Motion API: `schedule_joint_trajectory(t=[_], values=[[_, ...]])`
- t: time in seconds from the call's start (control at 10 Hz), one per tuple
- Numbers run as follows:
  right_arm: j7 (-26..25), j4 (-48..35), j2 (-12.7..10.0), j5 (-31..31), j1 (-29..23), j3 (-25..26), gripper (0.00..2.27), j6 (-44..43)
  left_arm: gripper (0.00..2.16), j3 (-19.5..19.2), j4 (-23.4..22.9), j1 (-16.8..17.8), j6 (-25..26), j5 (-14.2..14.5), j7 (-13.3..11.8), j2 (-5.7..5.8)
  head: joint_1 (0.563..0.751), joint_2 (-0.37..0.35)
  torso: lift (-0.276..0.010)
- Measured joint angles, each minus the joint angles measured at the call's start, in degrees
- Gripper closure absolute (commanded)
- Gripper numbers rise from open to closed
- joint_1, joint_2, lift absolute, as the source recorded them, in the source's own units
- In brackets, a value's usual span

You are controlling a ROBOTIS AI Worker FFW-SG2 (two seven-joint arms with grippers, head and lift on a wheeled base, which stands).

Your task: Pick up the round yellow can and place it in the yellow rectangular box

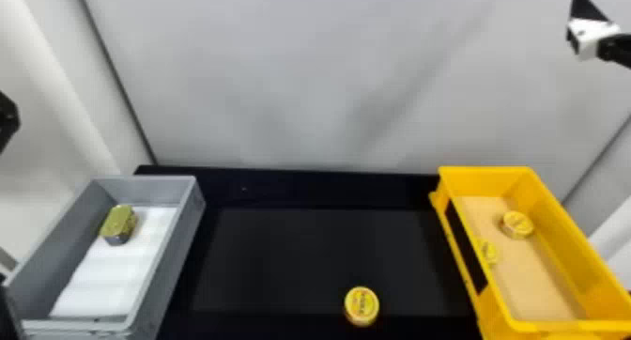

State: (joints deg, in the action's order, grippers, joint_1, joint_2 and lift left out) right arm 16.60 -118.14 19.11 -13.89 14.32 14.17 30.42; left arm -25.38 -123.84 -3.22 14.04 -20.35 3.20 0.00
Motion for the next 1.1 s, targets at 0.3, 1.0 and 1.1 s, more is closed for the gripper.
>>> schedule_joint_trajectory(t=[0.3, 1.0, 1.1], values=[[-0.3, 0.6, -1.0, -0.6, 0.5, 1.0, 0.13, -2.2, 0.09, -0.1, -1.3, 0.0, 0.8, 1.5, 0.9, 0.00, 0.694, 0.014, -0.056], [-2.0, 3.9, -2.2, 1.6, -4.4, 2.5, 0.14, -10.8, 0.09, -3.1, -4.2, -2.7, 3.4, 0.1, 0.5, 0.00, 0.694, 0.014, -0.056], [-2.1, 5.4, -2.1, 2.3, -5.5, 0.7, 0.14, -12.4, 0.09, -3.1, -4.2, -2.7, 3.5, 0.0, 0.5, 0.00, 0.694, 0.014, -0.056]])
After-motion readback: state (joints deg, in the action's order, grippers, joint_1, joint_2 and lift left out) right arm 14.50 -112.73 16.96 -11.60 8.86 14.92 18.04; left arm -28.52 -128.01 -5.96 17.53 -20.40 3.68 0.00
